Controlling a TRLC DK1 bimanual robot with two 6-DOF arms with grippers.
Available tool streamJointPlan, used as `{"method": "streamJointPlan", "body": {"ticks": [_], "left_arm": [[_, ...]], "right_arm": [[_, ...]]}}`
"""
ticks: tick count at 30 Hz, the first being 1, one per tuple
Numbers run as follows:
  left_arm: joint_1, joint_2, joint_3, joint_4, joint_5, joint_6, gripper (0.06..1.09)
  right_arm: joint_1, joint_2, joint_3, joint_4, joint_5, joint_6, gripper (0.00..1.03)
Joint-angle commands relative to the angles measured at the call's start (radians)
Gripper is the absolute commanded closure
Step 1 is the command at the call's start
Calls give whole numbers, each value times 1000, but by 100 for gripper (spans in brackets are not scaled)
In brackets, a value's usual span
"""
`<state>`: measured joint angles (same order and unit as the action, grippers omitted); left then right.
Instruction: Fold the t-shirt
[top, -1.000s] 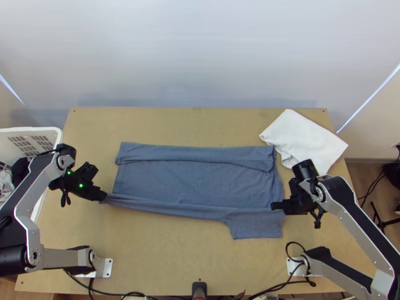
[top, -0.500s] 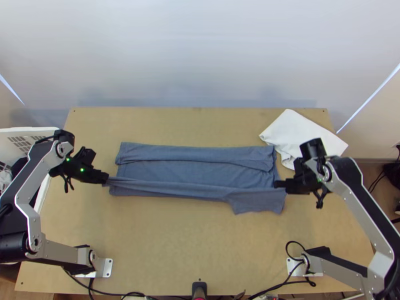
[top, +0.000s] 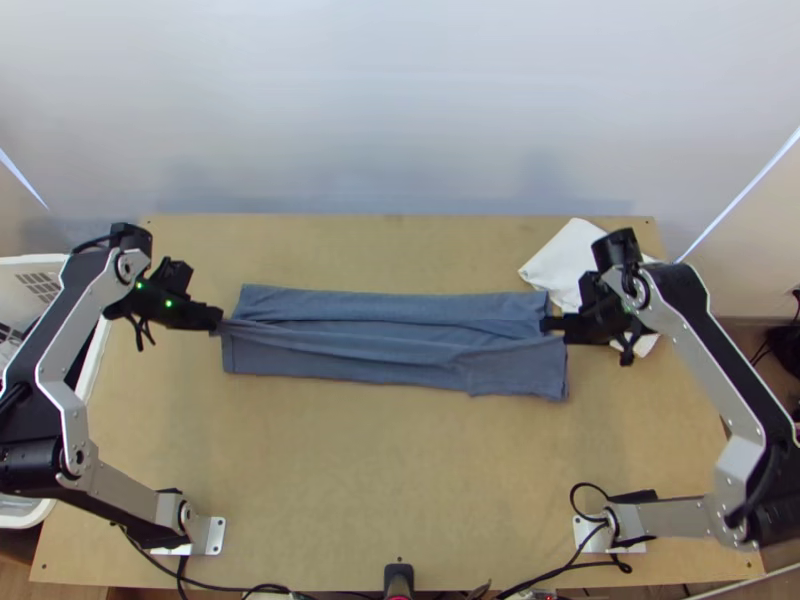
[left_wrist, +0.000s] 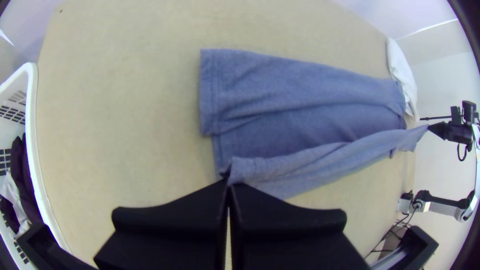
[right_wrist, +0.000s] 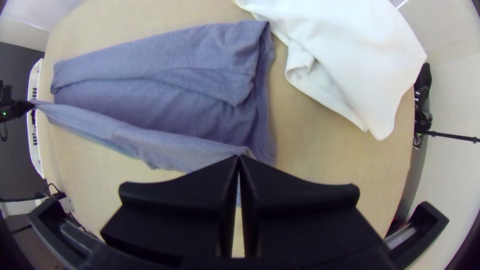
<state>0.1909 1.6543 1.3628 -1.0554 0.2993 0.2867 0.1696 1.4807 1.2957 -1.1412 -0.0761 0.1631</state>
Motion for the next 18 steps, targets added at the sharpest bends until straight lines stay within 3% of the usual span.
{"method": "streamJointPlan", "body": {"ticks": [1,18], "left_arm": [[-25,62,124,-5,-2,-35,105],[-73,193,285,-35,-11,-63,105]], "right_arm": [[-18,121,96,32,1,-2,100],[-16,316,280,136,32,6,100]]}}
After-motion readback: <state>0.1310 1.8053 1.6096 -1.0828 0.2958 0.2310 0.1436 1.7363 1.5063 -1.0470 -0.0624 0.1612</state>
